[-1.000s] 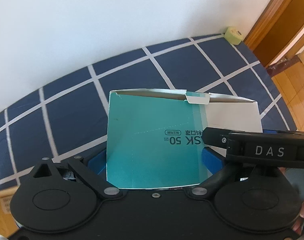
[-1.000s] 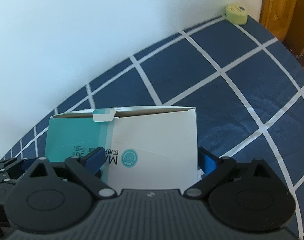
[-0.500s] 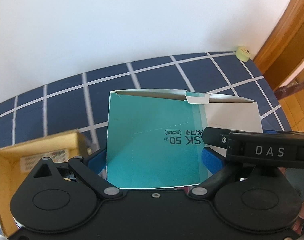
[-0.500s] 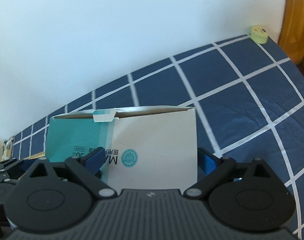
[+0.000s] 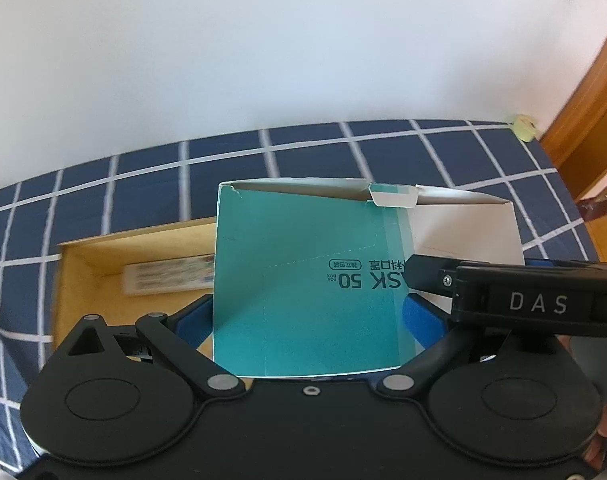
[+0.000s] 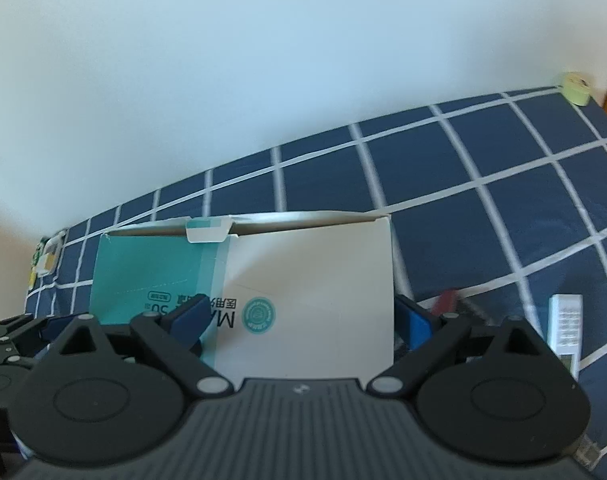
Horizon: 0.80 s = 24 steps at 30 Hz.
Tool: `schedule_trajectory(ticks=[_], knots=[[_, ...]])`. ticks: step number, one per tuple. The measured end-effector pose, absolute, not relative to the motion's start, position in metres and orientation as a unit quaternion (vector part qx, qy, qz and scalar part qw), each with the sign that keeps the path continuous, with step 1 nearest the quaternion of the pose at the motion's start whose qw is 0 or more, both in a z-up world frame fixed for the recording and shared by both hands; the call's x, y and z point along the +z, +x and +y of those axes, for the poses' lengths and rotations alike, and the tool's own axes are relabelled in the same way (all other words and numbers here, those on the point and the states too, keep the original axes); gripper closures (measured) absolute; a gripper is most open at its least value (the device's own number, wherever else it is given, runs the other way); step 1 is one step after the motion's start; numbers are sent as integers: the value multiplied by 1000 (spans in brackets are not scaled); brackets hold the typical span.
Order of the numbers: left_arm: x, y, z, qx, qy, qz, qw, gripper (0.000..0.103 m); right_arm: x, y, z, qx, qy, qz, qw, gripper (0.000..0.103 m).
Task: Organize objects
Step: 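Carry the MASK box with the right gripper into the cardboard box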
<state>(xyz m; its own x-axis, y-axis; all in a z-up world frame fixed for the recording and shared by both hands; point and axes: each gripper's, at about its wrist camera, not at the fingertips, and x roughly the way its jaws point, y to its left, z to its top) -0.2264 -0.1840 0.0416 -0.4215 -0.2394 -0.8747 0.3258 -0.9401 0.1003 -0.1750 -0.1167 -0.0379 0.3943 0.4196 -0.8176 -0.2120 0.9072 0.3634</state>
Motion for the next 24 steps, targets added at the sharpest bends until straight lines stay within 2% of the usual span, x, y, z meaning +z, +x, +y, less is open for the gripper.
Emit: schedule_trajectory(ticks=[10, 24], knots=[[54, -166, -257, -838, 503, 59, 200, 5, -34, -204, -23, 222, 89, 512, 825, 7], [24, -125, -329, -822, 525, 98, 199, 6, -63, -227, 58, 219, 65, 530, 817, 7]])
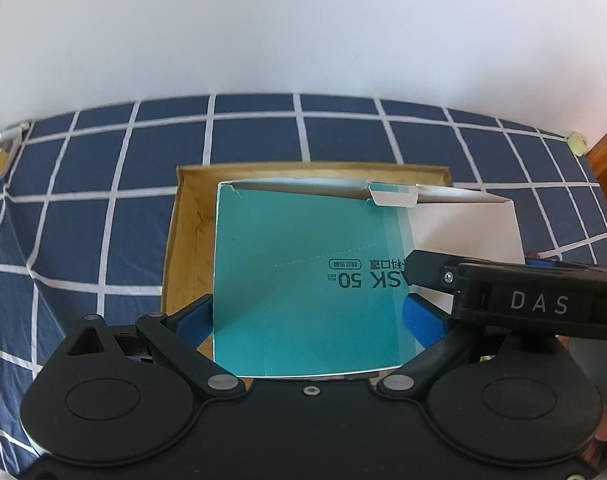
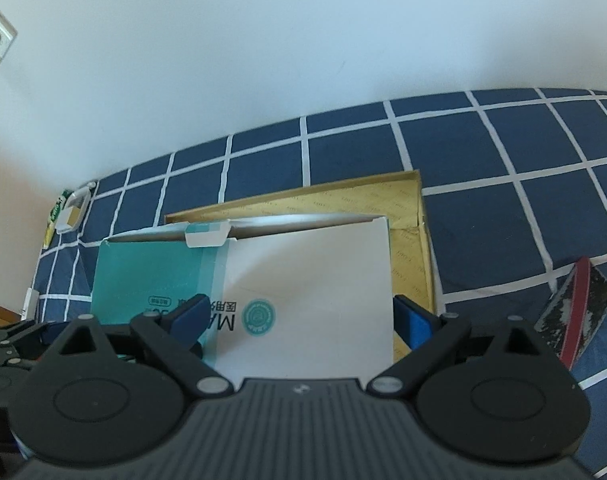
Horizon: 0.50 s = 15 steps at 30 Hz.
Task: Organize objects
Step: 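Carry the MASK box with the right gripper into the cardboard box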
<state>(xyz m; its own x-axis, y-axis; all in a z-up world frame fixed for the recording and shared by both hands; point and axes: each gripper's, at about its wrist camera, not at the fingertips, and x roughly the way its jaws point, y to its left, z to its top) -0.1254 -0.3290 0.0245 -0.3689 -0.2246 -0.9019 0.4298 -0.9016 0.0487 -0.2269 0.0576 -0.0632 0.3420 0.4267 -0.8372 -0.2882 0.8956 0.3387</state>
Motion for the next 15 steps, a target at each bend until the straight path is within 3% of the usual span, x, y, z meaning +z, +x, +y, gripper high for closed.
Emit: schedule_trajectory(ticks=[15], knots=[[-35, -146, -366, -787, 571, 135, 191, 6, -127, -197, 81, 198, 48, 580, 789, 6]])
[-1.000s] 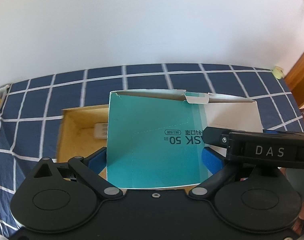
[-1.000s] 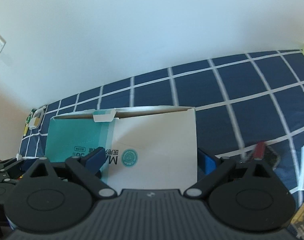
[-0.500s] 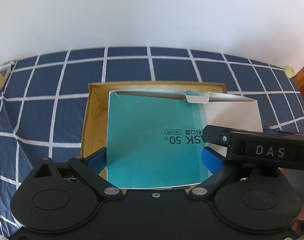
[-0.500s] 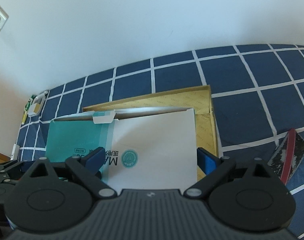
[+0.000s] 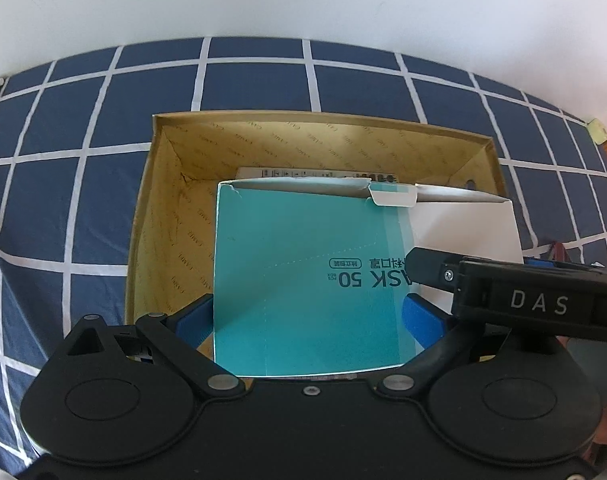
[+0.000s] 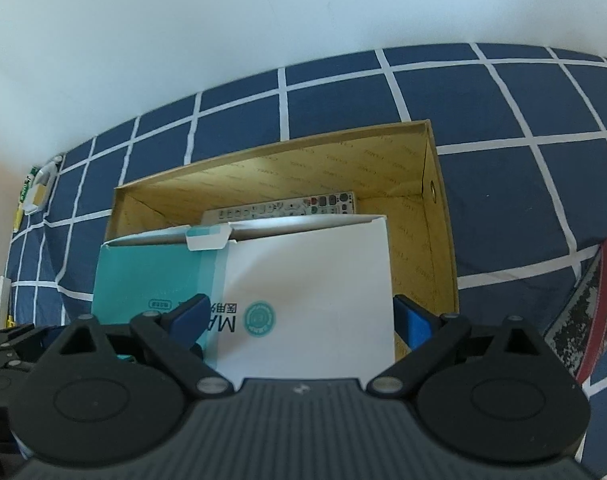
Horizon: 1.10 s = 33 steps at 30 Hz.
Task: Organize objects
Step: 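Carry the MASK box with the right gripper into the cardboard box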
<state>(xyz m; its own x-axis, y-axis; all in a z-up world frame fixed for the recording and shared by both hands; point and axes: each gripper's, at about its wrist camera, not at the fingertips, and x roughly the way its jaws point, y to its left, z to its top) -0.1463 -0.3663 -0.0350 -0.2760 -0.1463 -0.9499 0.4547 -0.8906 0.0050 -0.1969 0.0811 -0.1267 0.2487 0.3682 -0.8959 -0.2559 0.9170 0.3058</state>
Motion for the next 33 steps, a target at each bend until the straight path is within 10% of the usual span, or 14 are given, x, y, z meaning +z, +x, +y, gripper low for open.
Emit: schedule_trajectory(ticks=[33], knots=[[-68, -164, -402, -768, 588, 158, 200, 4, -170, -161, 104, 195, 38, 609, 768, 6]])
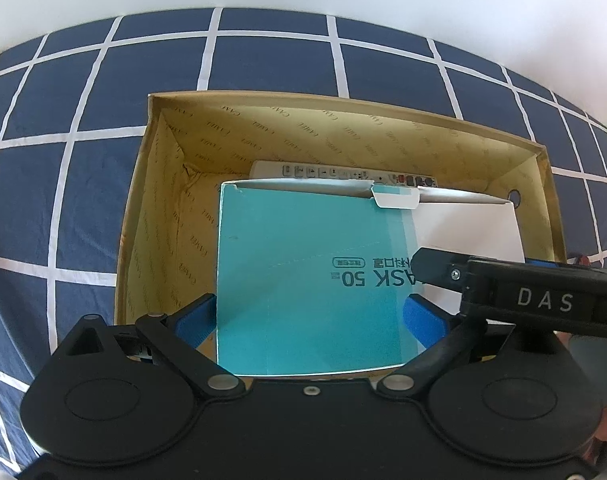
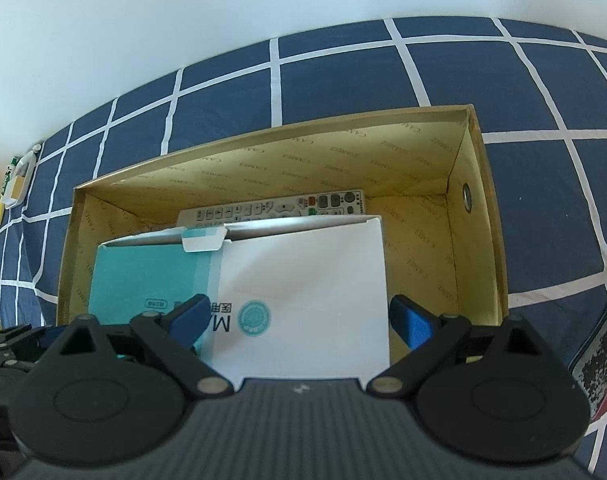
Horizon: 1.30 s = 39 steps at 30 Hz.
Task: Organize objects
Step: 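Carry the MASK box with the right gripper into the cardboard box, then open the right gripper and release the mask box inside the box, then move the right tool toward the clear screwdriver set case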
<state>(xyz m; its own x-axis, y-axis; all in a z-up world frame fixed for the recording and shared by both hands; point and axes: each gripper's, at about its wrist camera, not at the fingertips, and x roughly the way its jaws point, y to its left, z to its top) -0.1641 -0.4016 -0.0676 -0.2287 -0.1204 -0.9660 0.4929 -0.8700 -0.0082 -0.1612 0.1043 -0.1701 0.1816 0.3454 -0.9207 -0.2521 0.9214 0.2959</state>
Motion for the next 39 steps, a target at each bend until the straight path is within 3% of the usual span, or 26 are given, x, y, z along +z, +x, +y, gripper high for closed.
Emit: schedule_trajectory(ticks=[28, 39], knots=[[4, -105, -337, -805, 540, 133, 206, 0, -86, -220, 49, 188, 56, 552, 811, 0], [8, -77, -297, -812, 537, 112, 199, 0, -70, -267, 5, 160, 74, 535, 826, 0]])
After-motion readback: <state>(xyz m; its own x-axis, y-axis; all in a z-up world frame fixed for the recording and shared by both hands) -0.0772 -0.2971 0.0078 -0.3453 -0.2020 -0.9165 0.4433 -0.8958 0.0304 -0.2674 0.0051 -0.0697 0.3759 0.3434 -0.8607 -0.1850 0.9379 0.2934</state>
